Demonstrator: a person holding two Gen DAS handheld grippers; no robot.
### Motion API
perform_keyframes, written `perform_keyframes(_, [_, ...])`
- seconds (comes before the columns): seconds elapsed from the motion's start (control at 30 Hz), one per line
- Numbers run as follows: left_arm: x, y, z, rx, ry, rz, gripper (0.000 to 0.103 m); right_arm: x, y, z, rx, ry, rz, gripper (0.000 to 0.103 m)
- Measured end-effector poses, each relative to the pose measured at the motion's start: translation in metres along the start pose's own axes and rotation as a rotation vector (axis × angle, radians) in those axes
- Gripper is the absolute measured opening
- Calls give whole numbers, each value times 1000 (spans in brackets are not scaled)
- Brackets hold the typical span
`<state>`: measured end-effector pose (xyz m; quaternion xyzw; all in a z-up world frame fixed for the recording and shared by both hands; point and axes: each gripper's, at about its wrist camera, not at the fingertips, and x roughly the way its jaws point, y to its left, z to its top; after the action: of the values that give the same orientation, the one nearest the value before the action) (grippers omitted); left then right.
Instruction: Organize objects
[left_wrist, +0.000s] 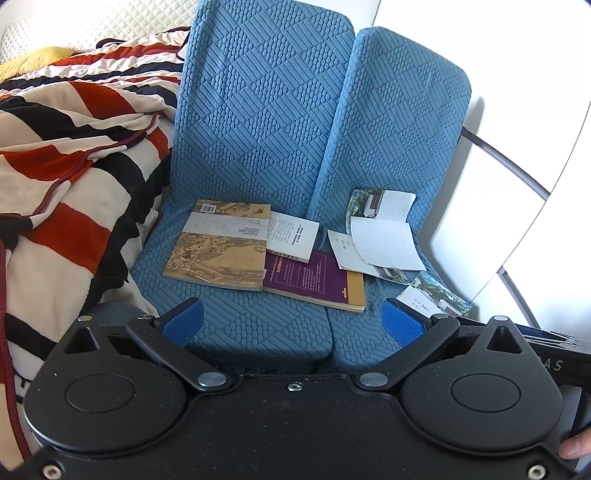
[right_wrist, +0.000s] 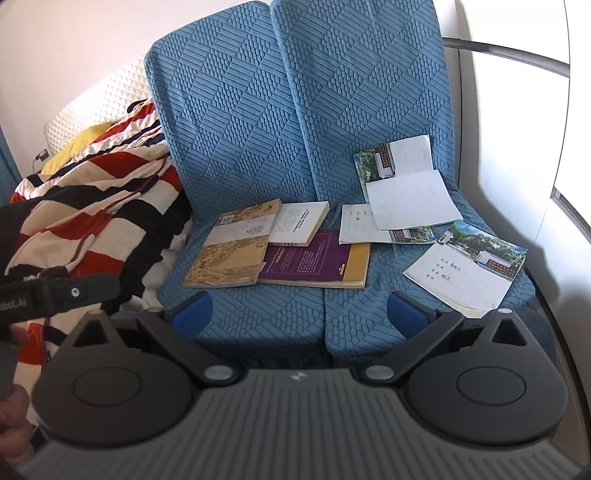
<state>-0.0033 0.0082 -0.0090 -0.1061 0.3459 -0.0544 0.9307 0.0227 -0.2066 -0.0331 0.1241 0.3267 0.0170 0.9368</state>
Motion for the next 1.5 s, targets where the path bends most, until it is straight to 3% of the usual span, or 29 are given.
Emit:
perform_keyframes(0.43, [-12,4,9,-1,-28,-4,103,1,11,5,-38,16,1,101])
perform_keyframes(0.7, [-10,18,10,-27,-23,1,103,8,18,9,-28,30,57,101])
perform_keyframes(1.23, [19,36,26,-32,-13,-14,103,34,36,18,-72,60,81,101])
perform_keyframes(1.5, [41,51,30,-53,6,25,103,54,36,19,-99,69,100,101])
